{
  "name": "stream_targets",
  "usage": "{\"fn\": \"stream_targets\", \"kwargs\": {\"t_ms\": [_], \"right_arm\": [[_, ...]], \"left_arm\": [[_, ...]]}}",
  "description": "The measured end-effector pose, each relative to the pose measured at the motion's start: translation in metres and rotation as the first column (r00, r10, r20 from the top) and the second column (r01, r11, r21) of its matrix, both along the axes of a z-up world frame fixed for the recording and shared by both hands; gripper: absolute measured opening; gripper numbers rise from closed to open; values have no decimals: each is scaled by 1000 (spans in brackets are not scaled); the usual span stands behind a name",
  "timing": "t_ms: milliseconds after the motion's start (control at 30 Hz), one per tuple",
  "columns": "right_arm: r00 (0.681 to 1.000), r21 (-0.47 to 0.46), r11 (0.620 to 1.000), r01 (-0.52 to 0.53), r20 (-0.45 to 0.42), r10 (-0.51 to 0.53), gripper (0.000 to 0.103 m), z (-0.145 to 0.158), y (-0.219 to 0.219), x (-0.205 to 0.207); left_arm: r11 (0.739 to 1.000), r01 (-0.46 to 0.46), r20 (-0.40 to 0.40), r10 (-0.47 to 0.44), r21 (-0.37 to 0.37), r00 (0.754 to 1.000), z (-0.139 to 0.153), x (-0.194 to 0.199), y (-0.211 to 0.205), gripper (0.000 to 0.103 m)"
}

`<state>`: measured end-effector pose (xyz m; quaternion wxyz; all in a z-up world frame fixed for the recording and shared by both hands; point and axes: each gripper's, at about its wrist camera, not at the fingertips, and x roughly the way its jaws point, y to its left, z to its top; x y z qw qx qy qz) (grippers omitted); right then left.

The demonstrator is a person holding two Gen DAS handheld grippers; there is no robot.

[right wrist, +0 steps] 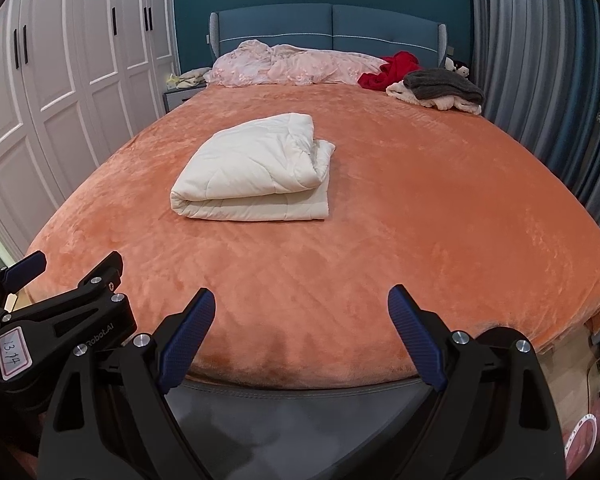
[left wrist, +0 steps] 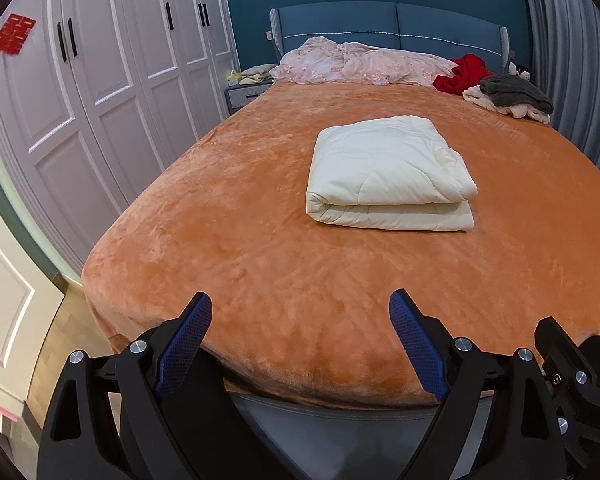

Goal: Fold large clothes

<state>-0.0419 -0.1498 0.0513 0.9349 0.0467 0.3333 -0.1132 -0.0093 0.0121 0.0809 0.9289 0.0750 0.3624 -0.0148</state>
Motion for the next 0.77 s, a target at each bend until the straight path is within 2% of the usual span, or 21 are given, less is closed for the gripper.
{"fn": "stream_targets", "kwargs": {"t_ms": [767], "right_arm": [[1000, -5, 1000, 5, 0, -5, 86, -1, -1, -2]], "left_arm": [[1000, 4, 3, -5, 1, 1000, -1, 0, 2, 86]]}}
